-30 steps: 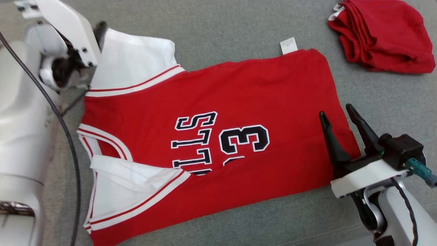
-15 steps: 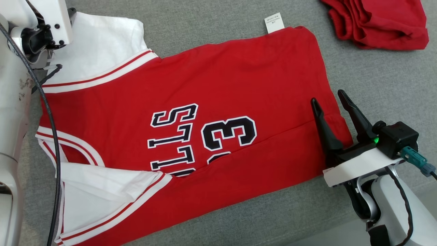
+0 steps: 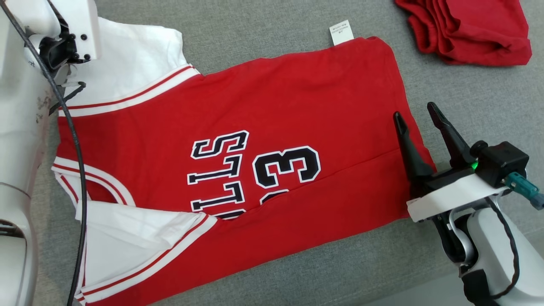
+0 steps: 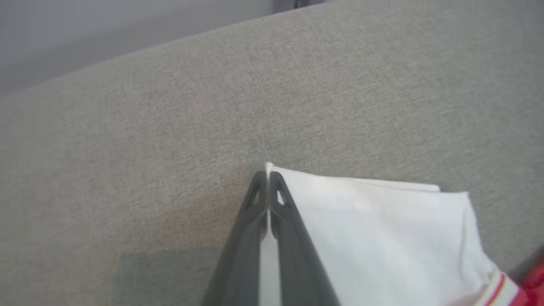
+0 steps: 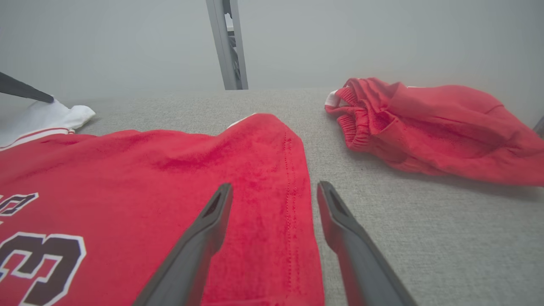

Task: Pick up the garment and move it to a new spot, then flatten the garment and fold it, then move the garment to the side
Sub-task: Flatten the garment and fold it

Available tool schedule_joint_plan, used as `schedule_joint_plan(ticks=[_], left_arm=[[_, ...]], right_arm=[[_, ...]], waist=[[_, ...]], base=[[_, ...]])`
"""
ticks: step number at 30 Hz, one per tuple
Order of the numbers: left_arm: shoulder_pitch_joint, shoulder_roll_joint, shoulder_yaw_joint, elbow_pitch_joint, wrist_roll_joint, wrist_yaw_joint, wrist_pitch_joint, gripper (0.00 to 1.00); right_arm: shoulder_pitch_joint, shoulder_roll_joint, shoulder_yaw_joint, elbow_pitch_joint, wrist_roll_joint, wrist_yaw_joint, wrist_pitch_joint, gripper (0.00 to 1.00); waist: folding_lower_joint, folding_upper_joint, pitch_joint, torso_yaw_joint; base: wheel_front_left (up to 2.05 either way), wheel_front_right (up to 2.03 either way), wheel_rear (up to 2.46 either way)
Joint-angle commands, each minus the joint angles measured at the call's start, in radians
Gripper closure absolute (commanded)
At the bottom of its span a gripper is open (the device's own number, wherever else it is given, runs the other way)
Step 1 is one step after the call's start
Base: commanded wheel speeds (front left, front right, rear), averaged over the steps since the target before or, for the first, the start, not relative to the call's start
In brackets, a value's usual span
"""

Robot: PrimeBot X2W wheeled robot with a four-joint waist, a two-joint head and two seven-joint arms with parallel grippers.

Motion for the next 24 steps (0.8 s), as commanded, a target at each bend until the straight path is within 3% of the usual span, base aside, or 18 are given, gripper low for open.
schedule_joint_plan(ticks=[1,6,12,13,24], left_arm=[[-0.004,0.001,-0.005,-0.005,0.001,-0.010,-0.010,1.00],[0.011,-0.002,-0.019,-0.013,-0.001,-0.029,-0.029,1.00],[0.013,-0.011,-0.035,-0.030,-0.004,-0.038,-0.035,1.00],[0.013,-0.011,-0.035,-0.030,-0.004,-0.038,-0.035,1.00],[0.001,-0.022,-0.072,-0.059,0.007,-0.048,-0.032,1.00]], right_arm=[[-0.024,-0.003,0.005,0.023,0.022,0.000,-0.001,0.00],[-0.158,-0.025,0.081,0.155,0.156,0.000,0.059,0.00],[-0.362,-0.076,0.157,0.261,0.327,0.000,0.294,0.00],[-0.362,-0.076,0.157,0.261,0.327,0.000,0.294,0.00],[-0.634,-0.155,0.295,0.417,0.510,0.000,0.714,0.00]], waist=[[0.0000,0.0000,-0.011,0.010],[0.0000,0.0000,-0.029,0.027],[0.0000,0.0000,-0.033,0.046],[0.0000,0.0000,-0.033,0.046],[0.0000,0.0000,-0.026,0.085]], base=[[0.00,0.00,0.00],[0.00,0.00,0.00],[0.00,0.00,0.00],[0.00,0.00,0.00],[0.00,0.00,0.00]])
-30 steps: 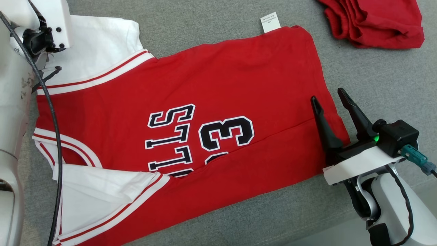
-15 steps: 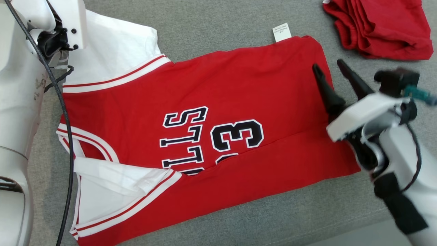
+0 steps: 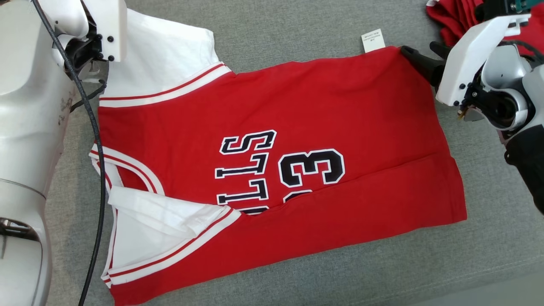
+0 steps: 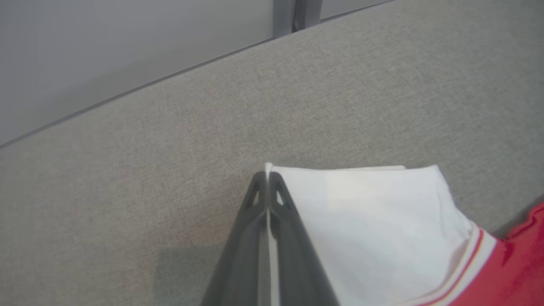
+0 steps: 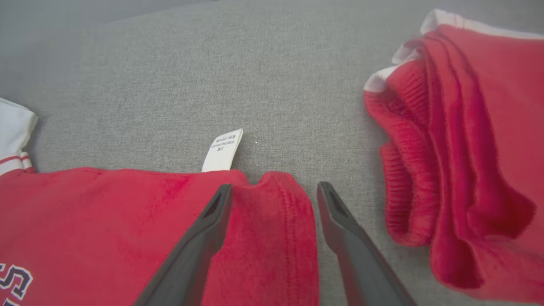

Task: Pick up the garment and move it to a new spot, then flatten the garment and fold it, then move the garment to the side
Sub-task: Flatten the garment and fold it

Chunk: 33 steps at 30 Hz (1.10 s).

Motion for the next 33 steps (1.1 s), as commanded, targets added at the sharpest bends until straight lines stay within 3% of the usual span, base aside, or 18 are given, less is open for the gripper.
schedule_joint_plan(ticks=[1,6,10,11,12,14,28,33], left_arm=[[-0.006,0.003,-0.005,-0.006,0.007,-0.002,0.000,1.00],[-0.009,-0.002,-0.016,-0.015,0.005,-0.004,0.004,1.00],[-0.011,-0.004,-0.023,-0.022,0.003,-0.006,0.001,1.00],[-0.011,-0.005,-0.025,-0.023,0.002,-0.006,0.000,1.00],[-0.012,-0.005,-0.028,-0.026,0.004,-0.007,-0.002,1.00],[-0.011,-0.004,-0.032,-0.031,0.005,-0.005,-0.010,1.00],[-0.001,0.041,-0.016,-0.107,0.008,-0.005,-0.252,1.00],[0.026,0.031,-0.013,-0.122,-0.018,-0.012,-0.307,1.00]], right_arm=[[-0.023,-0.011,0.017,0.025,0.014,0.000,0.036,0.00],[-0.062,-0.006,0.082,0.088,0.043,0.000,0.114,0.00],[-0.070,-0.007,0.122,0.106,0.058,0.000,0.089,0.00],[-0.072,-0.010,0.134,0.111,0.059,0.000,0.081,0.19],[-0.074,-0.011,0.144,0.115,0.061,0.000,0.071,0.54],[-0.078,-0.014,0.168,0.117,0.067,0.000,0.053,1.00],[-0.138,-0.044,0.262,0.170,0.038,0.000,-0.365,1.00],[-0.126,-0.039,0.295,0.219,0.064,0.000,-0.444,1.00]], waist=[[-0.0001,0.0000,0.003,0.006],[-0.0001,0.0000,0.009,0.018],[-0.0001,0.0000,0.013,0.025],[-0.0001,0.0000,0.013,0.027],[-0.0001,0.0000,0.014,0.029],[-0.0001,0.0000,0.013,0.032],[-0.0001,0.0000,-0.002,0.057],[-0.0001,0.0000,-0.016,0.073]], base=[[0.00,0.00,0.00],[0.00,0.00,0.00],[0.00,0.00,0.00],[0.00,0.00,0.00],[0.00,0.00,0.00],[0.00,0.00,0.00],[0.00,0.00,0.00],[0.00,0.00,0.00]])
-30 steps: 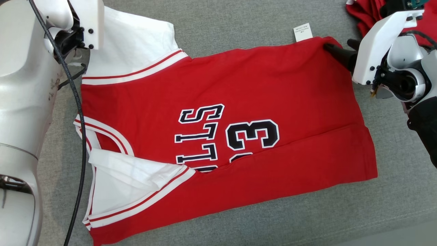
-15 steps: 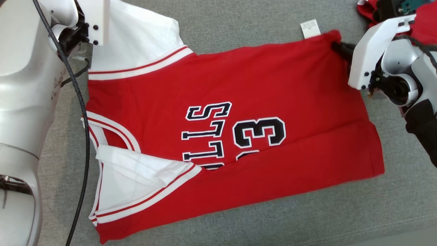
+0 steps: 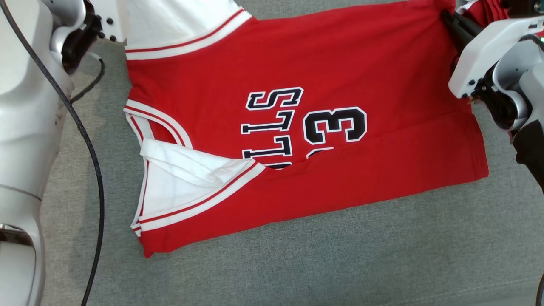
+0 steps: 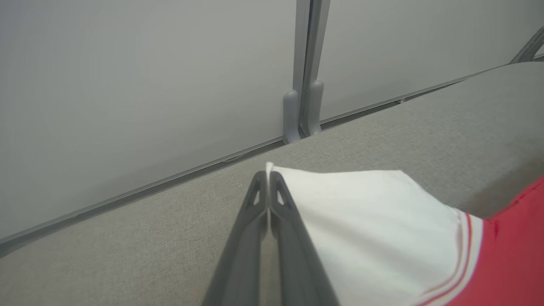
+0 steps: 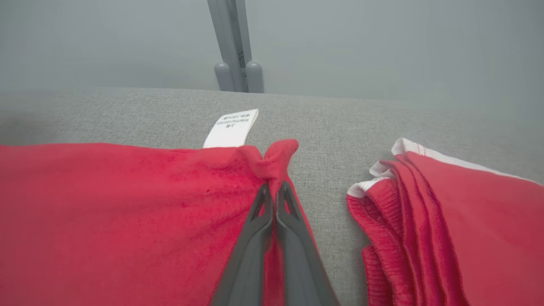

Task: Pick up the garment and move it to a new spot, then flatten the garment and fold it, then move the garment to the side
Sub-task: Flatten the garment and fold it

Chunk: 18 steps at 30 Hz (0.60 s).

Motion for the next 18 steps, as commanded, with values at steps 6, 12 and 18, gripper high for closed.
schedule_joint_plan(ticks=[6,12,18], left_arm=[[0.084,0.015,-0.007,-0.081,-0.045,-0.007,-0.040,1.00],[0.255,0.066,0.004,-0.281,-0.087,0.007,-0.073,1.00],[0.493,0.131,0.032,-0.597,-0.131,0.100,-0.060,1.00]], right_arm=[[0.048,-0.033,0.055,-0.003,0.053,0.000,-0.045,1.00],[0.115,-0.088,0.099,-0.041,0.106,0.000,-0.106,1.00],[0.187,-0.154,0.131,-0.103,0.145,0.000,-0.188,1.00]], waist=[[0.0000,0.0000,-0.036,0.020],[0.0000,0.0000,-0.084,0.041],[0.0000,0.0000,-0.127,0.064]], base=[[0.00,0.00,0.00],[0.00,0.00,0.00],[0.00,0.00,0.00]])
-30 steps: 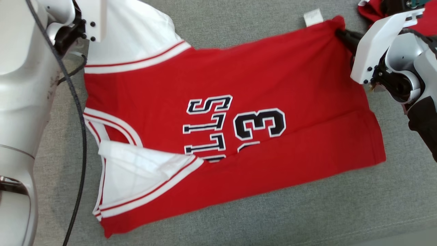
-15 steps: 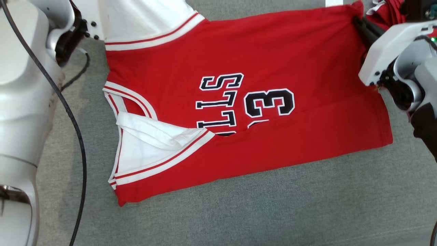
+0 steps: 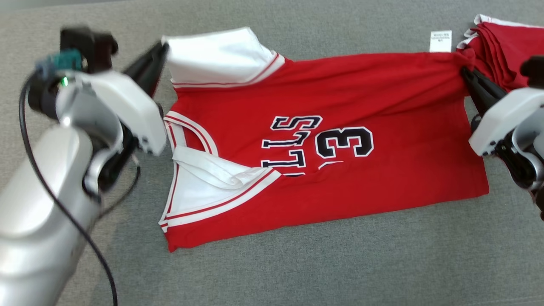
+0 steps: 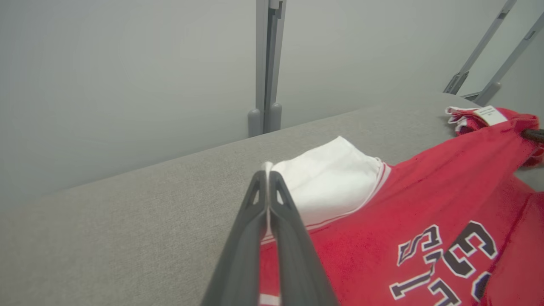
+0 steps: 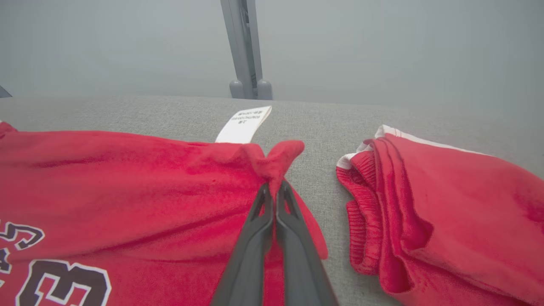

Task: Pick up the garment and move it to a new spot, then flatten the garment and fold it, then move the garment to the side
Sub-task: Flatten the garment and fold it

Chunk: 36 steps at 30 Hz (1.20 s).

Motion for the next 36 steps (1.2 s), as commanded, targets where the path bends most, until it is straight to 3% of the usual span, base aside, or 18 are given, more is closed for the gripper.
schedule_joint_plan(ticks=[1,8,13,20,32,33,35,36], left_arm=[[0.049,0.017,0.008,-0.059,-0.012,0.026,0.007,1.00],[0.336,0.098,0.041,-0.452,-0.047,0.182,0.053,1.00],[0.493,0.109,0.033,-0.628,-0.058,0.259,0.056,1.00],[0.590,0.089,0.007,-0.666,-0.075,0.298,0.050,1.00],[0.659,0.026,-0.029,-0.571,-0.090,0.304,-0.007,1.00],[0.663,0.023,-0.028,-0.557,-0.092,0.302,-0.011,1.00],[0.672,0.009,-0.031,-0.526,-0.106,0.296,-0.014,1.00],[0.675,0.003,-0.035,-0.513,-0.115,0.290,-0.013,1.00]], right_arm=[[0.022,-0.019,0.007,-0.010,0.008,0.000,-0.018,1.00],[0.107,-0.087,0.024,-0.088,0.024,0.000,-0.075,1.00],[0.184,-0.126,0.000,-0.133,0.023,0.000,-0.089,1.00],[0.280,-0.134,-0.083,-0.183,-0.015,0.000,-0.089,1.00],[0.373,-0.101,-0.141,-0.167,-0.079,0.000,-0.089,1.00],[0.376,-0.096,-0.142,-0.163,-0.084,0.000,-0.089,0.95],[0.383,-0.084,-0.148,-0.153,-0.084,0.000,-0.089,0.67],[0.385,-0.081,-0.151,-0.148,-0.085,0.000,-0.089,0.16]], waist=[[0.0000,0.0000,-0.014,0.010],[0.0000,0.0000,-0.040,0.026],[0.0000,0.0000,-0.054,0.036],[0.0000,0.0000,-0.058,0.038],[0.0000,0.0000,-0.062,0.035],[0.0000,0.0000,-0.063,0.035],[0.0000,0.0000,-0.065,0.035],[0.0000,0.0000,-0.066,0.035]], base=[[0.00,0.00,0.00],[0.00,0.00,0.00],[0.00,0.00,0.00],[0.00,0.00,0.00],[0.00,0.00,0.00],[0.00,0.00,0.00],[0.00,0.00,0.00],[0.00,0.00,0.00]])
